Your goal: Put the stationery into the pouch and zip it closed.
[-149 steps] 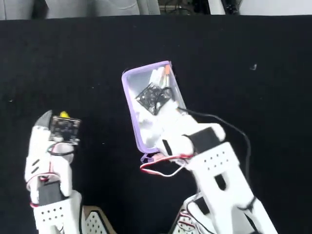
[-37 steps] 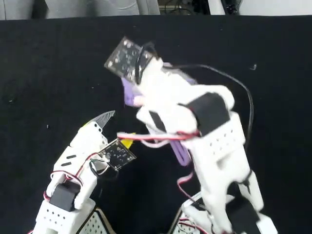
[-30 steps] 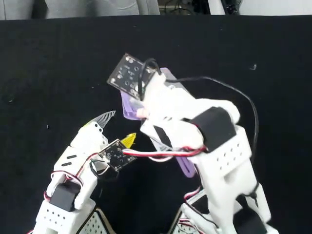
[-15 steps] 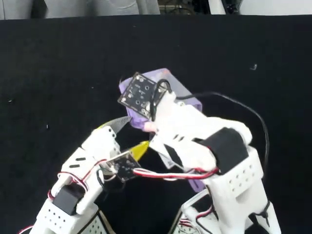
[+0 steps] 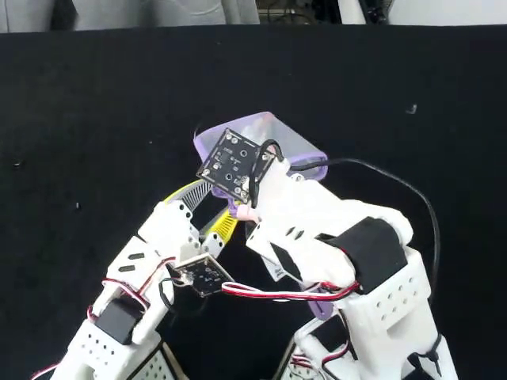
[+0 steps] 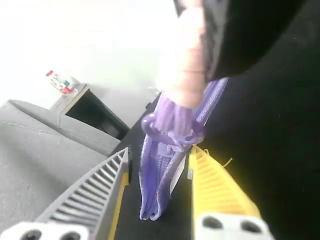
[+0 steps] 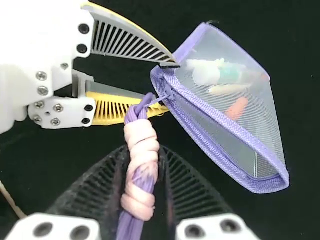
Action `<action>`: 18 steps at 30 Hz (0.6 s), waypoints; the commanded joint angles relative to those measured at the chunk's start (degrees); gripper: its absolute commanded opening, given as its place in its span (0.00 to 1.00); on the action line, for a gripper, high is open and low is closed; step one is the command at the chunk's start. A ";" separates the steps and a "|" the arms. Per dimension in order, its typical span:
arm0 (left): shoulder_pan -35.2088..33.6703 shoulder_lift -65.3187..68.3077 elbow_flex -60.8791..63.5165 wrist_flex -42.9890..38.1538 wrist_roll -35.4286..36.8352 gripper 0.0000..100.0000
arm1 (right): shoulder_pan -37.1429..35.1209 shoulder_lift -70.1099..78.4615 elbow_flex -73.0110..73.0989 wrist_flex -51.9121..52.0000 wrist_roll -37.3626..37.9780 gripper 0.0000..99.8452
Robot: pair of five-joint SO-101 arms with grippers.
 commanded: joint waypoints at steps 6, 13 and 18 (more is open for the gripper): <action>7.16 -0.53 1.36 1.93 -0.62 0.18 | -1.23 -1.19 -1.80 1.76 0.00 0.01; 8.04 -0.53 1.36 3.96 -0.62 0.06 | -1.05 -1.19 -3.12 1.76 -0.26 0.01; 7.25 -0.53 1.36 4.75 -0.62 0.03 | -0.79 -1.19 -3.91 1.76 -0.44 0.01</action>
